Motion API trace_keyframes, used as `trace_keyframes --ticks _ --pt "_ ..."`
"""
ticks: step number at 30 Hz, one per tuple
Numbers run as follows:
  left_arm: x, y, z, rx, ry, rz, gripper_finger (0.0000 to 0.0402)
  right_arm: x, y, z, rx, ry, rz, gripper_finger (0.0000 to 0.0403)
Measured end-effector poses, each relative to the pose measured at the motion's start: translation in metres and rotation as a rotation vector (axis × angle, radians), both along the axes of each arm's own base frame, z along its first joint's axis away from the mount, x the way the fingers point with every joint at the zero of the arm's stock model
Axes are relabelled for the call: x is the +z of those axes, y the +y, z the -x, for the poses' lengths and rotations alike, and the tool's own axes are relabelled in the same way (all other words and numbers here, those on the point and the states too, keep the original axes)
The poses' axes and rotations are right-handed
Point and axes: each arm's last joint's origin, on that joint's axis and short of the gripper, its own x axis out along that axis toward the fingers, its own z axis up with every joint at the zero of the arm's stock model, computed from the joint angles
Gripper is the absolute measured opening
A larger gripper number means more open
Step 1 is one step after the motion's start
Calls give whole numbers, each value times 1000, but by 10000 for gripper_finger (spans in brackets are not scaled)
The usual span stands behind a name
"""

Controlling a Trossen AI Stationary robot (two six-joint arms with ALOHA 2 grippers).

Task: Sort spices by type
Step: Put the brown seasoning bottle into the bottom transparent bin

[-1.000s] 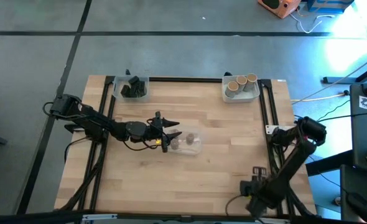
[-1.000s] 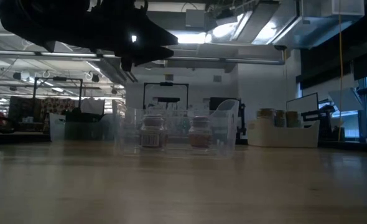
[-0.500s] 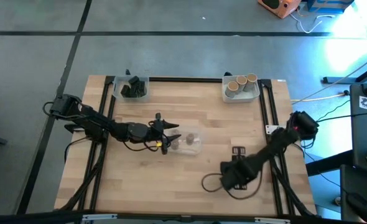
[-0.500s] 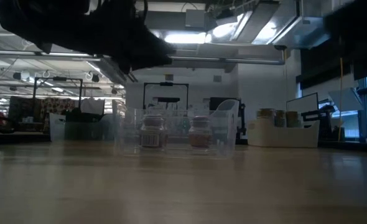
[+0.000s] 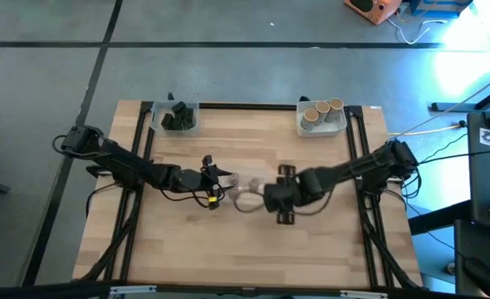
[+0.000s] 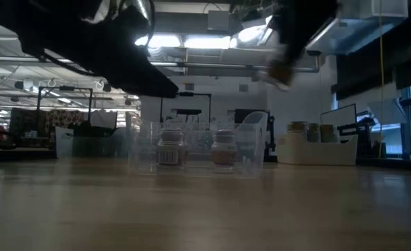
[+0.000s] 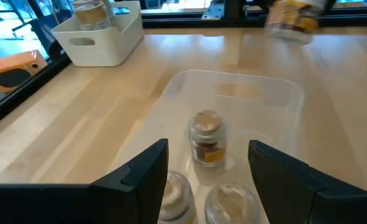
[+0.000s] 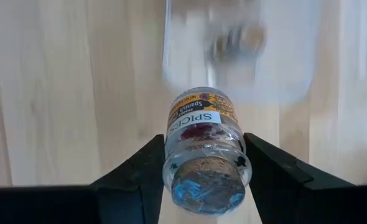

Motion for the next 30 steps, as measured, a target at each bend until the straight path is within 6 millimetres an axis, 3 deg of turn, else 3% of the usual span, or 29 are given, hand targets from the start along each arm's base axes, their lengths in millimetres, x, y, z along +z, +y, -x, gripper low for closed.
trace_keyframes --ticks 11,19,30 --pt "11 -13 21 -26 71 55 205 5 -36 -44 72 -262 -100 184" --pt "9 -15 24 11 85 49 205 -29 -46 -66 66 -196 -124 184" --pt "9 -14 24 23 78 47 205 -67 -44 -73 77 -50 -110 184"
